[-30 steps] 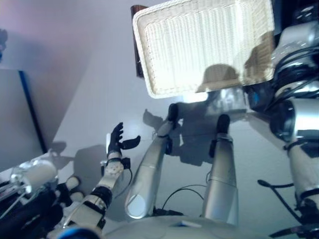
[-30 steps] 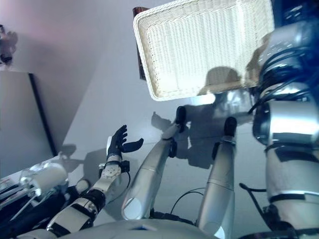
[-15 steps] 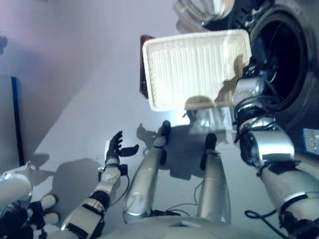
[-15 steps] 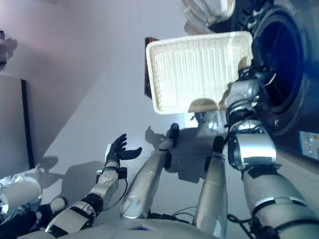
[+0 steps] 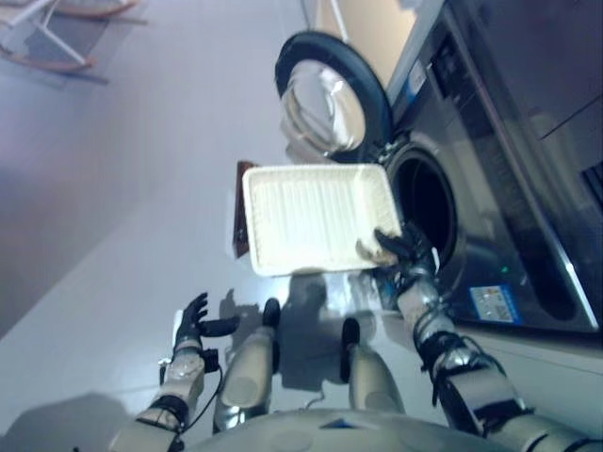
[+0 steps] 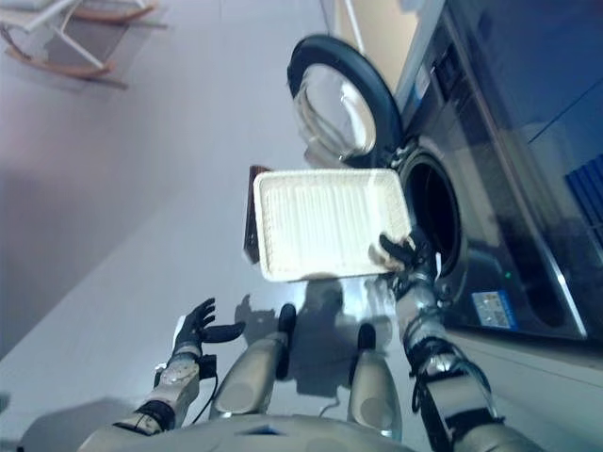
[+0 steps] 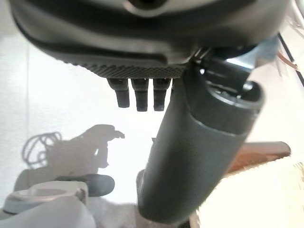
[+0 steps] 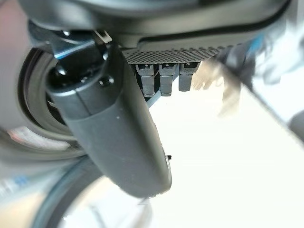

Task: Pick up the clothes and place them into the washing machine

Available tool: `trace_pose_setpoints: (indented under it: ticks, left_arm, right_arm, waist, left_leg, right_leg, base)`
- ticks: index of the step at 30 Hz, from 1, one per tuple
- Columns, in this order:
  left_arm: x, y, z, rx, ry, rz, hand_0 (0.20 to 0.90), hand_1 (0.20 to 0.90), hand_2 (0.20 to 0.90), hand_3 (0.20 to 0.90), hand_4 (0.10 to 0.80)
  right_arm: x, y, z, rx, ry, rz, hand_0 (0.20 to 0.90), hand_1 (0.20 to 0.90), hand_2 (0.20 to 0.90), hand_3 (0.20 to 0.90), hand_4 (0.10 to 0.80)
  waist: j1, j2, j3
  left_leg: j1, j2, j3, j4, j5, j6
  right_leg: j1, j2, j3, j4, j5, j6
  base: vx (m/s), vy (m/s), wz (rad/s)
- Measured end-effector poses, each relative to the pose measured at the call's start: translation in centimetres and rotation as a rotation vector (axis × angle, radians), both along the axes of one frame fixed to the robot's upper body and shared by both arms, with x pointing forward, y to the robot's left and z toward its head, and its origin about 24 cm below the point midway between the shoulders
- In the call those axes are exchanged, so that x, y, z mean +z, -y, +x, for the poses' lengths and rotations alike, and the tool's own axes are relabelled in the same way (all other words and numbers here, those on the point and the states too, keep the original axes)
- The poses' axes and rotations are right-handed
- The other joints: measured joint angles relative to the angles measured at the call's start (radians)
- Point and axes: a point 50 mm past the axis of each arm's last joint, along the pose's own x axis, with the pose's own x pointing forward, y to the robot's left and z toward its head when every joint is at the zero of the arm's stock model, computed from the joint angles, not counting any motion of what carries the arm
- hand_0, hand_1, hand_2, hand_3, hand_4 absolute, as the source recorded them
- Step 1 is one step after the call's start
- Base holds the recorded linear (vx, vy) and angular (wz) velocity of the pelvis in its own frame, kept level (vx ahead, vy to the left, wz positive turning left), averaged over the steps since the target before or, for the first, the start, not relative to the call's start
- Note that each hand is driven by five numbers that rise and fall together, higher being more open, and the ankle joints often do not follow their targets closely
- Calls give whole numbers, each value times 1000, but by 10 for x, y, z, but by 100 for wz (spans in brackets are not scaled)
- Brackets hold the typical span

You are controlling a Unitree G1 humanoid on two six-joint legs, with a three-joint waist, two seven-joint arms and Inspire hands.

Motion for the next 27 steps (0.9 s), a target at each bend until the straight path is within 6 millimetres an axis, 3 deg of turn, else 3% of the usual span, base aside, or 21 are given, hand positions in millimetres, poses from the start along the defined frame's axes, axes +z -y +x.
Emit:
trace_pose_setpoints:
  ticks: [8, 11, 14, 18, 27]
  left_arm:
    - [-20, -1, -53, -86, -205, 20, 900, 900, 900, 900, 800]
    - [-26, 1, -71, -101, -276, 4, 900, 900, 900, 900, 800]
    - [-30, 1, -87, -98, -325, -16, 900, 900, 900, 900, 800]
    - [-31, -1, -96, -77, -351, -26, 900, 900, 900, 900, 800]
    - [-32, -1, -102, -91, -377, -32, 900, 900, 900, 900, 800]
  right_arm:
    - [-68, 5, -129, 319, -546, -275, 900, 900, 900, 900, 800]
    - [-80, 2, -170, 354, -688, -262, 900, 900, 900, 900, 800]
    - [-83, 5, -196, 305, -754, -230, 900, 900, 900, 900, 800]
    - [-84, 8, -217, 262, -807, -202, 900, 900, 900, 900, 800]
    - [-84, 8, -220, 248, -812, -187, 900, 900, 900, 900, 800]
  waist:
    - [-19, -3, -170]
    - [-32, -4, -208]
    - [-52, -4, -234]
    - [-57, -8, -256]
    - [-62, 1, -263]
  left_leg:
    - [186, 15, 18, -104, -6, -3]
    - [234, 17, 19, -139, -5, -5]
    - [266, 21, 20, -160, -2, -4]
    - [290, 23, 24, -179, 2, -9]
    - [310, 33, 45, -191, 9, -9]
  right_leg:
    - [175, 3, -26, -94, 1, -2]
    - [214, 4, -33, -113, 0, -3]
    - [238, 3, -35, -123, 0, -2]
    - [252, 4, -33, -124, -3, -7]
    - [252, 6, -36, -118, -1, -8]
  base:
    - [102, -25, -7]
    - [67, -19, -1]
    - [28, -26, -4]
    - [38, -15, -4]
    - [5, -6, -7]
